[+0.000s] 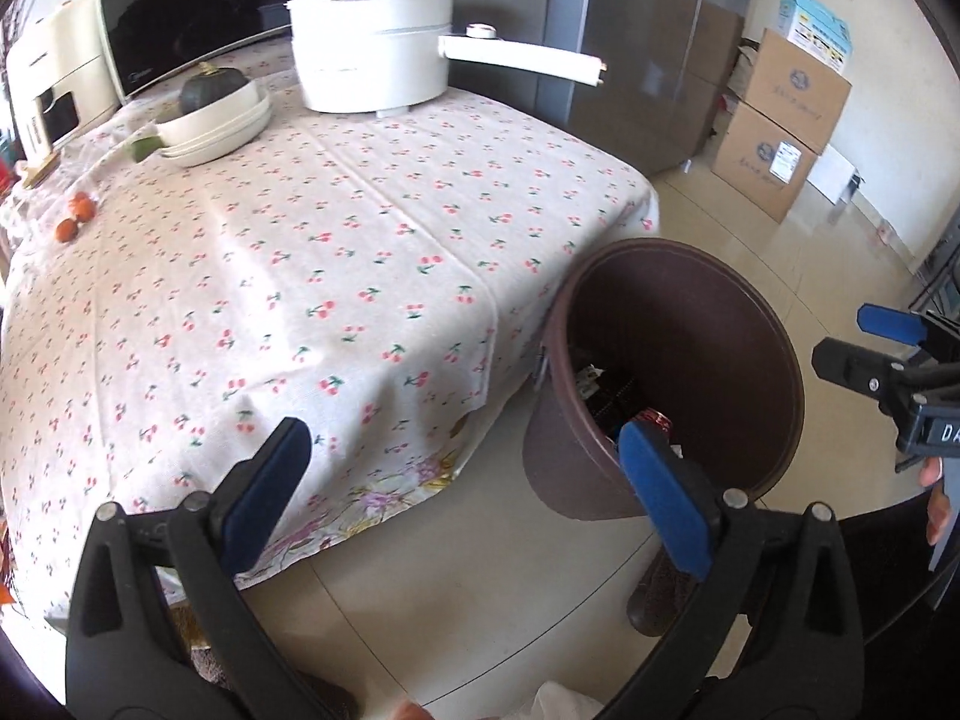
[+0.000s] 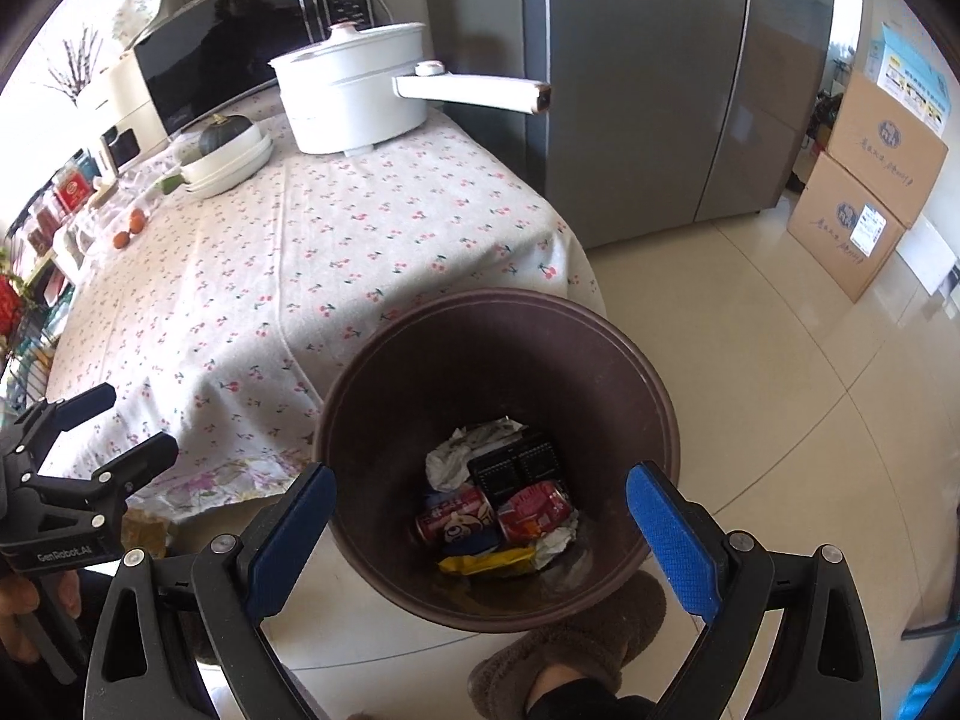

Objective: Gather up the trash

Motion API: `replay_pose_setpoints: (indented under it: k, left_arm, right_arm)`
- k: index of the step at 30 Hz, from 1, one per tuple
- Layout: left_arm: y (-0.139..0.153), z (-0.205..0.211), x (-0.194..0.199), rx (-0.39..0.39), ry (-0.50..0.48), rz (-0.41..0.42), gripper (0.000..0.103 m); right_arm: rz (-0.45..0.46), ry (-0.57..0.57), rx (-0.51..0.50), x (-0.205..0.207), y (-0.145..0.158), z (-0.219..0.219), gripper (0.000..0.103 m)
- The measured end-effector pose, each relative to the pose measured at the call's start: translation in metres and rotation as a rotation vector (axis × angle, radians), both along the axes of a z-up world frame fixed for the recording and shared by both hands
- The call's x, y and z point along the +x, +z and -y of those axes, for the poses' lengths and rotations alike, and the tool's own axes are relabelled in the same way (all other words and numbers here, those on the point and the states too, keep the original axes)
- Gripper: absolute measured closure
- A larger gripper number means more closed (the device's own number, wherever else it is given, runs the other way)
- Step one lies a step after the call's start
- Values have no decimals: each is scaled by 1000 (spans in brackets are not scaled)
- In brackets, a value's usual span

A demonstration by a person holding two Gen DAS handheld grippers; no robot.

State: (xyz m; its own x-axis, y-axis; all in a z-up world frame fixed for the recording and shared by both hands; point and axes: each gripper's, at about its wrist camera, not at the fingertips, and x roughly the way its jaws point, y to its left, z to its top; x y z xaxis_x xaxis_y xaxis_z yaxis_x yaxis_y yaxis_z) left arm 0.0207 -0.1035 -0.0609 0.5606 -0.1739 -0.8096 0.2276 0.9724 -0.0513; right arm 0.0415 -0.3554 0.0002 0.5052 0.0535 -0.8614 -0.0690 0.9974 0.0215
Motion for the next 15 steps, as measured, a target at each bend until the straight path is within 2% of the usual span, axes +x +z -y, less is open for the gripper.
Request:
replay_pose_setpoints:
  k: [9,15]
  left_arm:
    - [27,-33,-31,10,219,138,1]
    - [37,-41,-36,47,286,210,1]
  right_arm:
    - [229,62,-34,-21,33,-37,1]
    - [317,72,-30,-26,43,-44,0]
